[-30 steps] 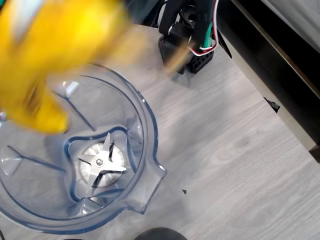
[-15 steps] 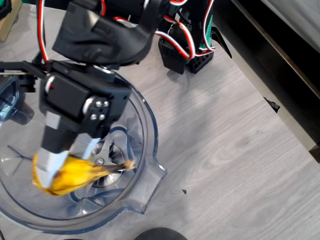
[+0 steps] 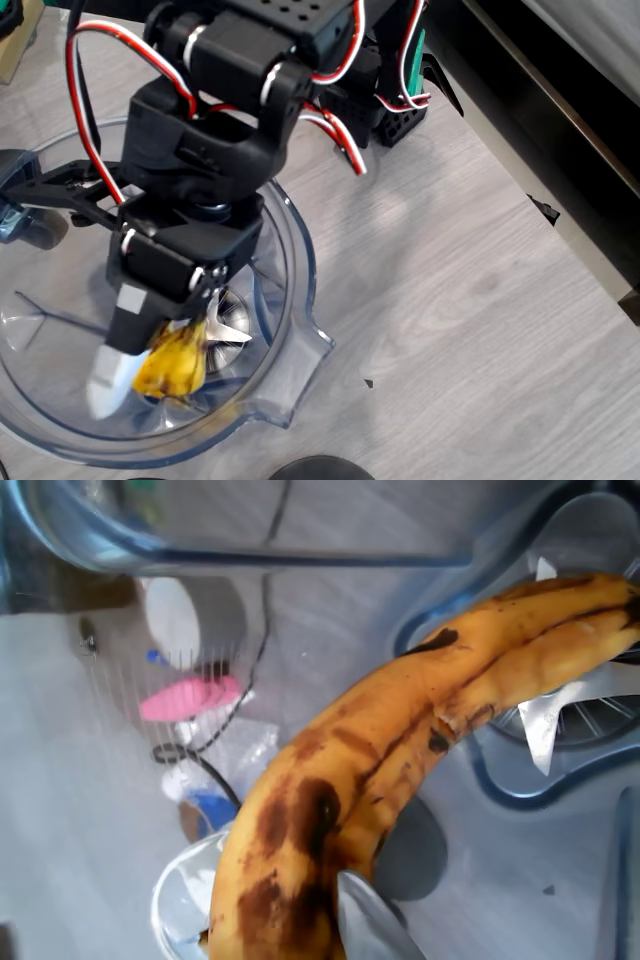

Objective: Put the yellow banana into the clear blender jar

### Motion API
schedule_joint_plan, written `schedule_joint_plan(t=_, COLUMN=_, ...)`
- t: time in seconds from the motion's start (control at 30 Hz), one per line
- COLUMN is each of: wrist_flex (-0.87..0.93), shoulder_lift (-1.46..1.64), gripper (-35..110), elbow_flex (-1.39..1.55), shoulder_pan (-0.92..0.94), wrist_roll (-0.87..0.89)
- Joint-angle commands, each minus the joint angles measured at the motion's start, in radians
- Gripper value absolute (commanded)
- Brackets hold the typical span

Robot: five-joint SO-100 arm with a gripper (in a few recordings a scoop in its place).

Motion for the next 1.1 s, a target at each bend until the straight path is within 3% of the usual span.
schedule_joint_plan(t=0.0, wrist_flex=0.006, shoulder_lift=0.12, gripper=45, elbow_flex=-0.021, shoulder_pan=-0.011, wrist_roll=-0.02)
schedule_joint_plan(t=0.2, wrist_flex=0.015, shoulder_lift=0.425, gripper=44, elbow_flex=0.028, shoulder_pan=-0.048, wrist_roll=-0.02)
schedule_joint_plan(t=0.37, wrist_flex=-0.04, shoulder_lift=0.819, gripper=42, elbow_flex=0.279, shoulder_pan=-0.172, wrist_roll=-0.037)
schedule_joint_plan(t=0.53, wrist_flex=-0.029, shoulder_lift=1.106, gripper=21, elbow_flex=0.486, shoulder_pan=-0.236, wrist_roll=-0.029)
schedule_joint_plan(t=0.63, wrist_flex=0.008, shoulder_lift=1.216, gripper=0, elbow_flex=0.63, shoulder_pan=-0.252, wrist_roll=-0.02)
schedule_joint_plan(t=0.83, wrist_flex=0.046, shoulder_lift=1.413, gripper=0, elbow_flex=0.98, shoulder_pan=-0.364, wrist_roll=0.017)
schedule_joint_plan(t=1.07, wrist_flex=0.043, shoulder_lift=1.539, gripper=0, elbow_flex=1.269, shoulder_pan=-0.373, wrist_roll=0.038)
